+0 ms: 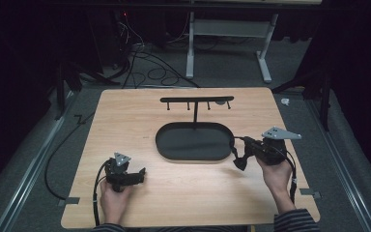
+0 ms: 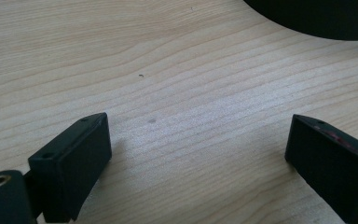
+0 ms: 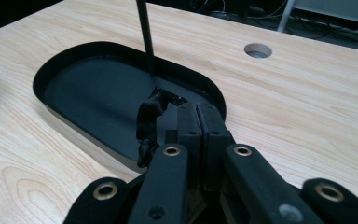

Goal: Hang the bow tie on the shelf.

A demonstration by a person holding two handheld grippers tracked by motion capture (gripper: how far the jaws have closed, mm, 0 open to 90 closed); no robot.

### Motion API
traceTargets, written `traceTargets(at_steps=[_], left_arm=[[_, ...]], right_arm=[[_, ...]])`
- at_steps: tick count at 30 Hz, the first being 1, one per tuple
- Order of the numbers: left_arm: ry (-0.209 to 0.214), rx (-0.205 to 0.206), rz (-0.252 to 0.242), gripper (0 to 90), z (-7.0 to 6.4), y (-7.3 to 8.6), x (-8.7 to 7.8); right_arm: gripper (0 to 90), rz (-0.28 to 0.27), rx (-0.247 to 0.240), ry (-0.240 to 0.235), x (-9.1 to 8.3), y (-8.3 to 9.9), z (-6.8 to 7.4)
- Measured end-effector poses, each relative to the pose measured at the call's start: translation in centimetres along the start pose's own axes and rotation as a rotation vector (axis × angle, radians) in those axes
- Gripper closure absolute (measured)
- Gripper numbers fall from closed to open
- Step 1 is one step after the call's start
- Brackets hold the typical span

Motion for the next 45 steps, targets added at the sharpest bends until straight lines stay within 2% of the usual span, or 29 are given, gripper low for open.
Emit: traceTargets(at_steps=[16, 30, 45], left_arm=[[0.0, 0.001, 0.001, 7.3, 0.0, 0.0, 0.0], [0.0, 0.0, 0.0, 7.3, 0.0, 0.0, 0.0], [0.0, 0.0, 0.0, 7.3, 0.0, 0.0, 0.0]], right_arm=[[90.0, -0.013, -0.03, -0.049, 0.4, -1.7, 1.5], [90.0, -0.027, -0.036, -0.077, 0.7, -2.8, 2.7], [90.0, -0.032, -0.071, -0.102, 1.0, -4.0, 4.1]])
Point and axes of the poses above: each handheld gripper's, and its own axes: x roughly forward along the jaws, y roughly out of its underside, z roughly to its left, the point moved 10 cm from there along x, roughly forward along the jaws, and after that the axes turned 6 degrees about z, right-handed, at the moved point
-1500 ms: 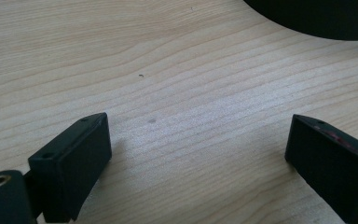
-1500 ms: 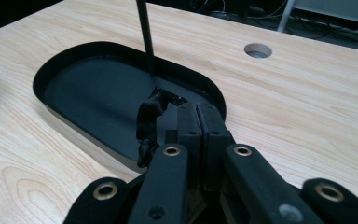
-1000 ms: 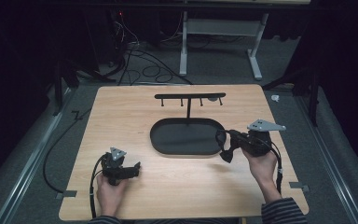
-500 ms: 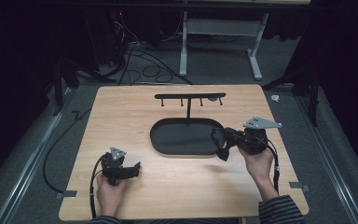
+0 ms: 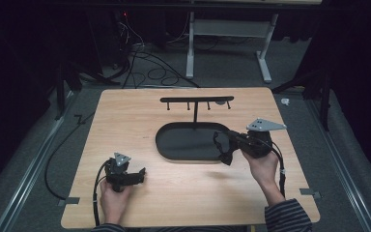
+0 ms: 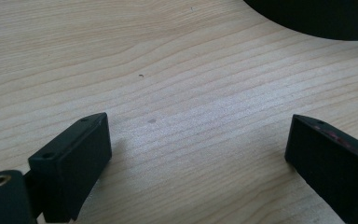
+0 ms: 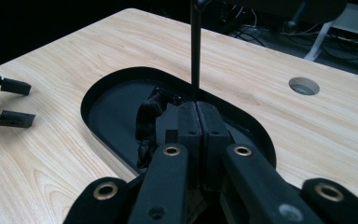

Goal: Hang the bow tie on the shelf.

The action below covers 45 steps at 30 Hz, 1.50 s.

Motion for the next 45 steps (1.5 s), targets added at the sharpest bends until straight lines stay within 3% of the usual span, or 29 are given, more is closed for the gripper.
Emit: traceTargets(at_steps=[18, 45], left_arm=[[0.0, 0.0, 0.0, 7.4, 0.0, 0.0, 0.0], [-0.001, 0.0, -0.001, 7.4, 0.0, 0.0, 0.0]], right_arm=[[90.0, -0.016, 0.02, -0.035, 1.0, -1.5, 0.2], [90.0, -0.041, 0.028, -0.048, 1.9, -4.6, -0.1]])
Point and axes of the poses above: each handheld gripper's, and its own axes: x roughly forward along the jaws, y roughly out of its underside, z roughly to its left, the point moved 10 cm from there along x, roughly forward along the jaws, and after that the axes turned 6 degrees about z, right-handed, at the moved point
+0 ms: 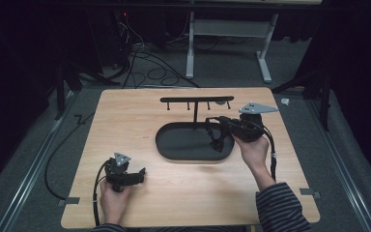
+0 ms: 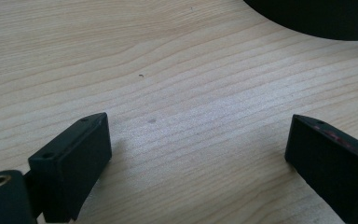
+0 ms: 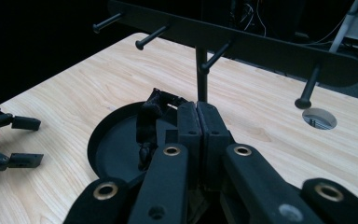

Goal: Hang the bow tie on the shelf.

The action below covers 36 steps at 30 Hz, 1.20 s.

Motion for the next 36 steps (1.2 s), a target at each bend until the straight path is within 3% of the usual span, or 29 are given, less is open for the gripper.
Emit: traceTargets(at_steps=[14, 36], left_arm=[[0.0, 0.0, 0.0, 7.3, 0.0, 0.0, 0.0], [0.001, 0.0, 0.001, 7.4, 0.0, 0.0, 0.0]], right_arm=[[90.0, -0.006, -0.019, 0.009, 0.7, -1.2, 0.1], [90.0, -0.018, 0.017, 0.033, 1.5, -3.2, -1.2]])
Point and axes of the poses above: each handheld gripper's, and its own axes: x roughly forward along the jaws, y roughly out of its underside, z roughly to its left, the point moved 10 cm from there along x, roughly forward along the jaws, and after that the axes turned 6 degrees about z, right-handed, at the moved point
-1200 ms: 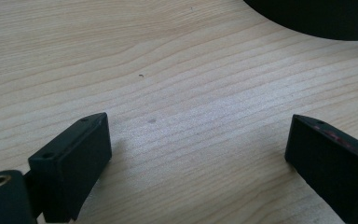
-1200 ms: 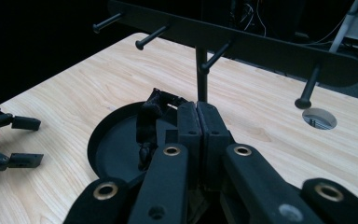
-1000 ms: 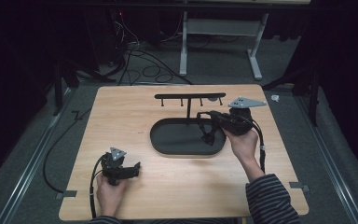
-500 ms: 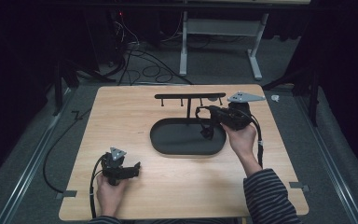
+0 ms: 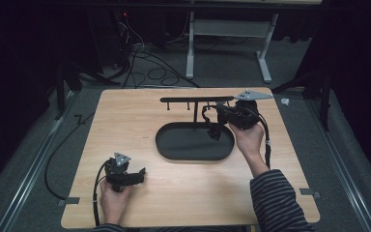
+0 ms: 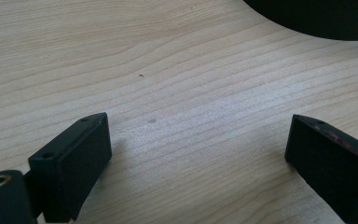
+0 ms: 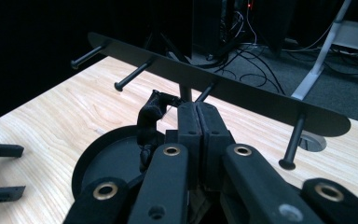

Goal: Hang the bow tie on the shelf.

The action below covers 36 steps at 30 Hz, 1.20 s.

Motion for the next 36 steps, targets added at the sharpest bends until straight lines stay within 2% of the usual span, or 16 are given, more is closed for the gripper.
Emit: traceTargets(at_steps=[12, 27, 36], left_arm=[[-0.002, 0.0, -0.001, 7.4, 0.0, 0.0, 0.0], [-0.001, 0.0, -0.001, 7.4, 0.0, 0.0, 0.0], [-0.001, 0.0, -0.001, 7.4, 0.0, 0.0, 0.0]], right_arm=[[90.0, 0.006, 0.011, 0.021, 1.2, -0.9, -0.6], [89.9, 0.029, 0.038, 0.03, 2.7, -0.7, -1.3], [83.4, 0.023, 0.045, 0.024, 2.8, -0.7, -1.4]])
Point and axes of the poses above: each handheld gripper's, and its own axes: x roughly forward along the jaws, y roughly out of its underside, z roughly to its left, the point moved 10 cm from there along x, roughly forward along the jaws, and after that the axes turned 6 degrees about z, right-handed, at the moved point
